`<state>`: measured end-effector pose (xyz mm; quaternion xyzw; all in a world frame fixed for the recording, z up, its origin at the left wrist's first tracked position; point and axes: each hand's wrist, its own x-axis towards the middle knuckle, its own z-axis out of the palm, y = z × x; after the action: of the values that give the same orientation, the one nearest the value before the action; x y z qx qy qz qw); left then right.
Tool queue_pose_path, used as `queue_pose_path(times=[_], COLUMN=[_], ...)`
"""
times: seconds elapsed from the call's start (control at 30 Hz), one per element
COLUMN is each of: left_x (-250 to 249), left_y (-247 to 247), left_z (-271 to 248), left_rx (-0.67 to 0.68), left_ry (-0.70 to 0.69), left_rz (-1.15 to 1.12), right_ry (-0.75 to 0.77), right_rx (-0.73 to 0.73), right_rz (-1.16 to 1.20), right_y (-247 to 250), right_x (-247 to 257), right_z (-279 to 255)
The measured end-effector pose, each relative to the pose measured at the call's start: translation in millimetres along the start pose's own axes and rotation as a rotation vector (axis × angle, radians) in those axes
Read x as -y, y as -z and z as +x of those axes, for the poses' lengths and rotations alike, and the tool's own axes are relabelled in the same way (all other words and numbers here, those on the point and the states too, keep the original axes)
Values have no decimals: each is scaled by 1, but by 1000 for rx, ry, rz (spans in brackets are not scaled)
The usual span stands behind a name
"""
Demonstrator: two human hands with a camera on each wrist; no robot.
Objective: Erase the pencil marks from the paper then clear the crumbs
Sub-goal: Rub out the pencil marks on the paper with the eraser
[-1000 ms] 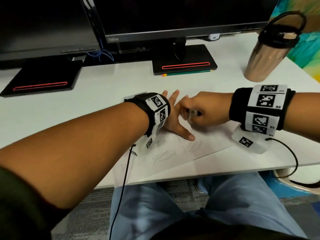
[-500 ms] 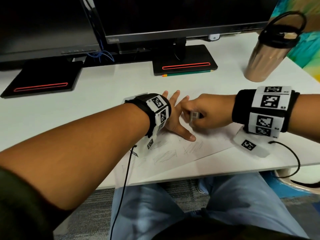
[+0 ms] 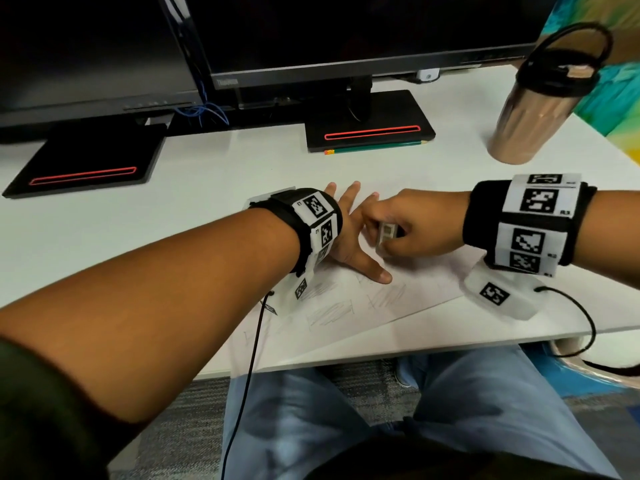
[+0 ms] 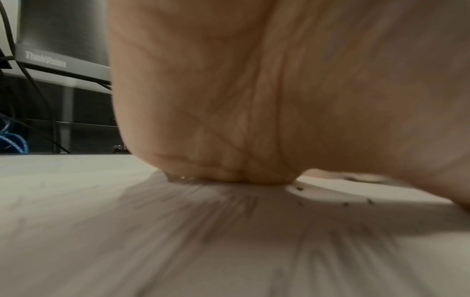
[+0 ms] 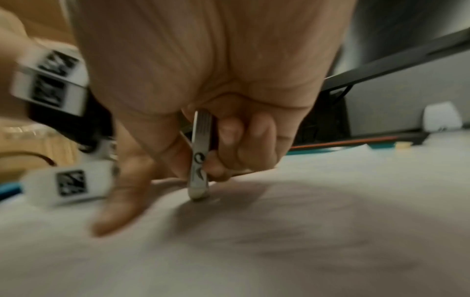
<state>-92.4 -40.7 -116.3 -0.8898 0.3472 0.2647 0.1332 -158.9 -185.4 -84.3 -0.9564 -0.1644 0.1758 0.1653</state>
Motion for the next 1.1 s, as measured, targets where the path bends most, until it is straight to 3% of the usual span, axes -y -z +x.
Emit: queue_pose_path(times=[0.13,0.3,0.4,0.57,0.73,0.87,1.1], left_x=[-2,-3,-5,-5,9,26,18], left_y=[1,3,4,5,0,2,-7], left_z=[-2,-4,-6,-8,-19,-33,-29], left_rx=[1,30,32,49,-64,-33,41], left_ry=[2,8,8,-1,-17,-2,-12], left_rz=[0,18,11,6,-78,-72,-34], right_ry=[-84,-30,-87,-49,-160,-199,-241], right_rx=[-58,-13,-101,5,-208,-307,-180], right_rz=[25,23,10,-9,119,231,37], right_y=[7,-1,4,2,30,30,8], right_x=[-5,5,-2,15,-7,-7,13], right_z=[2,4,5,4,-3,0,19])
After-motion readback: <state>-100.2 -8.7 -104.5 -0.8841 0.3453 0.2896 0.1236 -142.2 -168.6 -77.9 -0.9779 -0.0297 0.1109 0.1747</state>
